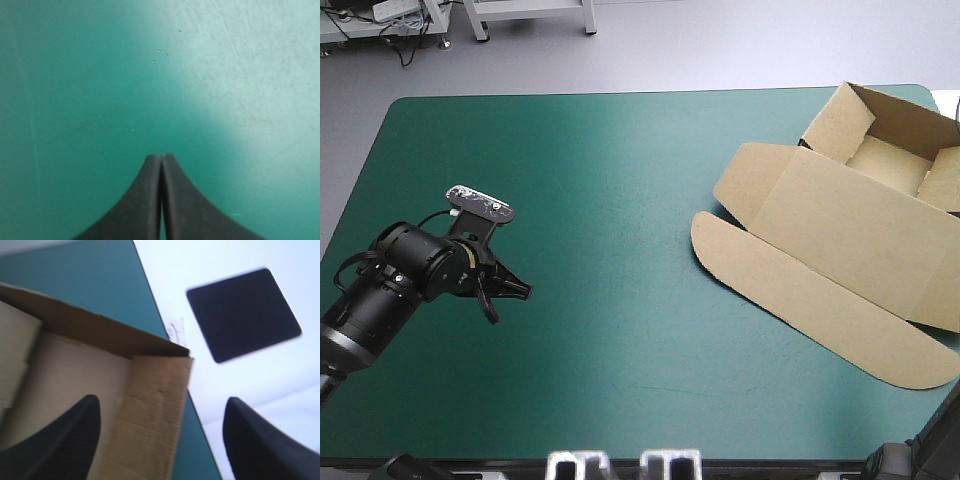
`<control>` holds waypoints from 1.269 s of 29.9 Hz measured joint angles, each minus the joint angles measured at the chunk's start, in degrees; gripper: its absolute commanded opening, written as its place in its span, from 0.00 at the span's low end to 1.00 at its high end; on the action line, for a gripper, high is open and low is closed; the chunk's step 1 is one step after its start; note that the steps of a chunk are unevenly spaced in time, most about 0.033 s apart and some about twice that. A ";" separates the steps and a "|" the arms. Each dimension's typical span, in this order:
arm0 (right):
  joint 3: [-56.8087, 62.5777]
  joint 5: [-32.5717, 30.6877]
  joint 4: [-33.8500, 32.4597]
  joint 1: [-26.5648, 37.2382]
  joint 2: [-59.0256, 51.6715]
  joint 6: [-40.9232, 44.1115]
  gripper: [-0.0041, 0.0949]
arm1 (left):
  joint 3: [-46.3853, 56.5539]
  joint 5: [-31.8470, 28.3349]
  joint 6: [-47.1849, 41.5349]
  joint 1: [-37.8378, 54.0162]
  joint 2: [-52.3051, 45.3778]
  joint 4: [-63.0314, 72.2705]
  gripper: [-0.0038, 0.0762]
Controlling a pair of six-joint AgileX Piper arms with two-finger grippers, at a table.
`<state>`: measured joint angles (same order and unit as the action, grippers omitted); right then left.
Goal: Fold the box
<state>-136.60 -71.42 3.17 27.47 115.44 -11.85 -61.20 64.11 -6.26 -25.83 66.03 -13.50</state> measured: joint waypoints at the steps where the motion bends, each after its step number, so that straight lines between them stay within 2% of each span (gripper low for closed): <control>1: -0.28 0.00 2.91 0.00 -1.69 0.00 0.41 | 0.00 -0.23 0.00 0.00 0.00 0.00 0.04; 5: -0.59 0.00 16.84 -0.43 -6.69 -1.60 0.07 | 0.00 -1.54 -0.10 0.00 0.00 0.00 0.04; 6: -0.09 0.00 19.05 -1.15 -7.79 -2.49 0.02 | 0.00 -1.94 -0.24 0.00 0.00 0.00 0.04; 10: 7.13 0.05 20.41 -6.81 -13.52 -6.44 0.02 | 0.00 -3.82 -1.09 0.00 0.00 0.00 0.04; 16: 26.89 0.00 15.21 -16.66 -24.28 -9.63 0.02 | 0.19 -5.23 -1.49 0.00 0.00 0.00 0.04; 21: 42.54 0.00 13.75 -22.62 -33.01 -11.54 0.02 | 0.31 -6.63 -1.49 0.00 0.00 0.11 0.04; 27: 56.44 0.25 13.42 -24.26 -43.96 -11.94 0.02 | 0.98 -6.94 -0.86 0.00 -0.21 2.02 0.04; 38: 79.29 4.83 10.63 -24.26 -63.43 -12.37 0.02 | 7.98 -6.06 -0.44 0.00 -5.29 7.54 0.04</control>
<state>-57.31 -66.59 13.80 3.21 52.02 -24.22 -53.23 58.05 -6.70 -25.83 60.74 -5.97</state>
